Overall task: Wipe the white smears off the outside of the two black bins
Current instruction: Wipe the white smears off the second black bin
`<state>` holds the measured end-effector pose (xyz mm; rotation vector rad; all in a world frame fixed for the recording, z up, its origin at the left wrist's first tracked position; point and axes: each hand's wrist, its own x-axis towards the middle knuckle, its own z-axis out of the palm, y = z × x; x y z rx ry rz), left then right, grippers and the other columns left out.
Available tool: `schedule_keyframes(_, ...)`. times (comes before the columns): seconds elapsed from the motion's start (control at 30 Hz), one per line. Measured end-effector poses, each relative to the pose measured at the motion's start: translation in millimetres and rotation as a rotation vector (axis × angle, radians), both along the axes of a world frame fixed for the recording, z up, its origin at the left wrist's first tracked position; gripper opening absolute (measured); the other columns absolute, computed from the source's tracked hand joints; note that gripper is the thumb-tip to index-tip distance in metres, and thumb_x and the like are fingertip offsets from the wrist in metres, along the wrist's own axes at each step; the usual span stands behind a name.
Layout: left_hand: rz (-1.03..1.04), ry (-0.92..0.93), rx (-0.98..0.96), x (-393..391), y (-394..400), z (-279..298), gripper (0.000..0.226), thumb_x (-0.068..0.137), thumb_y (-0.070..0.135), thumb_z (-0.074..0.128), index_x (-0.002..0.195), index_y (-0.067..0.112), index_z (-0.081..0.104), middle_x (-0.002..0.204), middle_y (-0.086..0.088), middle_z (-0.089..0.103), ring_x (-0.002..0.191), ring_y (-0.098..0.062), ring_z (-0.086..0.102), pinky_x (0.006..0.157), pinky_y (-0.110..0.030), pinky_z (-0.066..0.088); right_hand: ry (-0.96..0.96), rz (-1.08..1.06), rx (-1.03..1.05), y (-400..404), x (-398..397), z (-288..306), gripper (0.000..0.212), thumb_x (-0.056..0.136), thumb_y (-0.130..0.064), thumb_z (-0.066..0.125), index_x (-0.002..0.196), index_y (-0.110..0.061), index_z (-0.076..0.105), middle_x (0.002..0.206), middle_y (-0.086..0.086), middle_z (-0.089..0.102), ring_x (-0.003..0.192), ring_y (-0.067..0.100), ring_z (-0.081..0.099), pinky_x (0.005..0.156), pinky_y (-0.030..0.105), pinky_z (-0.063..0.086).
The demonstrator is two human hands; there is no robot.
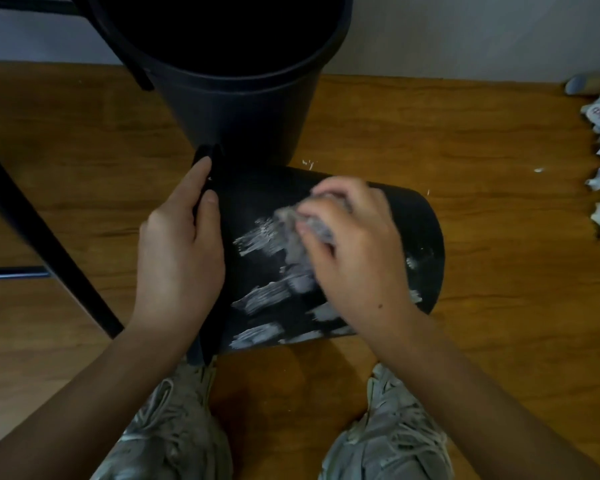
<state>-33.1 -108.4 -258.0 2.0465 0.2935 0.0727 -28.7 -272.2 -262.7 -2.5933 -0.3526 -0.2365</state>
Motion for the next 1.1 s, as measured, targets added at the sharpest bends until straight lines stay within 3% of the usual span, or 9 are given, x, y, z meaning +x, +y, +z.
schedule_keyframes(0.13,-0.006,-0.003,-0.016,-3,0,0,0.042,0.103,0.015,0.038,0.144,0.012,0.040,0.091,0.036,0.043,0.070,0.032,0.045,0.065,0.006,0.035,-0.005,-0.083,-0.030,3,20,1,0.013,0.089,-0.018,0.065,0.100,-0.010,0.070,0.111,0.008,0.058,0.103,0.026,0.054,0.081,0.021,0.033)
schedule_keyframes(0.2,-0.017,-0.018,-0.064,-3,3,0,0.041,0.103,0.018,0.037,0.145,0.015,0.040,0.109,0.027,0.056,0.092,0.027,0.049,0.078,0.001,0.040,-0.029,-0.026,-0.032,21,16,3,0.016,0.088,-0.017,0.064,0.101,-0.010,0.070,0.113,0.009,0.058,0.104,0.026,0.053,0.081,0.022,0.035)
schedule_keyframes(0.3,-0.029,0.000,-0.110,-1,6,2,0.043,0.104,0.020,0.036,0.146,0.017,0.037,0.140,0.009,0.049,0.119,0.011,0.046,0.100,-0.014,0.040,-0.049,0.123,-0.004,28,-8,1,0.017,0.086,-0.015,0.065,0.100,-0.007,0.070,0.116,0.011,0.058,0.107,0.026,0.051,0.083,0.022,0.041)
schedule_keyframes(0.4,-0.035,0.013,-0.104,1,4,3,0.042,0.104,0.018,0.035,0.145,0.015,0.037,0.112,0.027,0.052,0.089,0.030,0.047,0.080,0.003,0.038,-0.046,0.079,0.041,10,-13,-2,0.018,0.088,-0.018,0.061,0.098,-0.006,0.070,0.115,0.012,0.059,0.105,0.027,0.053,0.085,0.015,0.038)
schedule_keyframes(0.47,-0.032,0.018,-0.087,1,3,1,0.041,0.104,0.018,0.035,0.145,0.014,0.038,0.084,0.032,0.047,0.070,0.030,0.046,0.068,0.005,0.037,-0.035,0.003,0.030,6,2,0,0.019,0.088,-0.020,0.060,0.098,-0.007,0.070,0.113,0.011,0.059,0.104,0.027,0.053,0.083,0.013,0.034)
schedule_keyframes(0.57,-0.038,0.007,-0.074,2,4,-1,0.041,0.104,0.018,0.034,0.145,0.014,0.038,0.071,0.029,0.045,0.063,0.027,0.046,0.064,0.003,0.038,-0.043,0.006,-0.028,29,9,5,0.020,0.085,-0.017,0.062,0.100,-0.007,0.071,0.115,0.011,0.059,0.107,0.028,0.052,0.082,0.022,0.038)
schedule_keyframes(0.7,-0.053,-0.010,-0.068,0,7,-2,0.041,0.104,0.018,0.034,0.145,0.014,0.038,0.071,0.025,0.047,0.065,0.023,0.048,0.065,-0.001,0.040,-0.061,0.202,-0.015,27,-17,1,0.017,0.085,-0.014,0.063,0.099,-0.006,0.070,0.119,0.012,0.058,0.110,0.027,0.050,0.086,0.025,0.043)
schedule_keyframes(0.9,-0.046,-0.033,-0.061,0,4,-2,0.041,0.104,0.018,0.036,0.145,0.014,0.039,0.075,0.027,0.049,0.069,0.021,0.051,0.067,-0.001,0.040,-0.040,-0.029,-0.028,15,7,3,0.018,0.085,-0.016,0.063,0.099,-0.008,0.070,0.115,0.011,0.059,0.107,0.028,0.053,0.086,0.021,0.037)
schedule_keyframes(1.1,-0.083,-0.052,-0.053,-6,7,-5,0.041,0.104,0.017,0.036,0.145,0.014,0.039,0.073,0.031,0.057,0.070,0.013,0.056,0.067,-0.006,0.045,-0.076,0.189,-0.001,28,-12,0,0.017,0.086,-0.015,0.063,0.099,-0.007,0.070,0.118,0.012,0.060,0.109,0.028,0.053,0.086,0.024,0.044)
